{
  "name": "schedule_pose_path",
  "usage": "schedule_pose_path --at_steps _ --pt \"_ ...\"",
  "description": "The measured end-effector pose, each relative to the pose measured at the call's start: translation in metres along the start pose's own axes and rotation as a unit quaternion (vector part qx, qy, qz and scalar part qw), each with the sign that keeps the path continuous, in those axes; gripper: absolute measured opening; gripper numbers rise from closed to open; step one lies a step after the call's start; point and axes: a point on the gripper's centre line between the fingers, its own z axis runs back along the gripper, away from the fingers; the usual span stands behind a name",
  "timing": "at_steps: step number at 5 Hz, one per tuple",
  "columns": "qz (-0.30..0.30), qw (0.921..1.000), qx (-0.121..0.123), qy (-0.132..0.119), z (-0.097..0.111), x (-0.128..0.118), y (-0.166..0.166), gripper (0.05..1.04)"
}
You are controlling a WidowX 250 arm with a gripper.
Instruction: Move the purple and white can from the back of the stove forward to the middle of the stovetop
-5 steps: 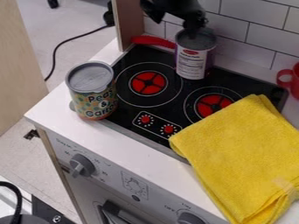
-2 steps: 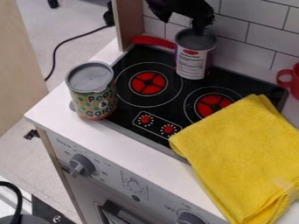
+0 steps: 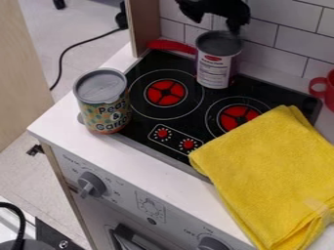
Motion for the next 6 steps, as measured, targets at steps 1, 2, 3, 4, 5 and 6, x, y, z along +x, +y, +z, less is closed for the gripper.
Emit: schedule_pose_path --at_steps 1,2,3,4,5,6 --pt "0.028 0.9993 -0.026 0.001 -0.002 0.000 -0.001 1.007" --pt "0.044 0.9983 -0.030 0.024 -0.010 0.002 -0.002 1.007" --pt "0.041 0.9978 -0.001 0.052 -0.013 -0.004 0.004 1.007" --pt "0.023 0.9975 0.015 0.065 -0.016 -0.009 0.004 1.007" --pt "0.021 0.9958 0.000 0.090 -0.015 -0.017 0.000 1.007" --pt "0.034 0.9962 -0.007 0.079 -0.016 -0.018 0.002 1.007"
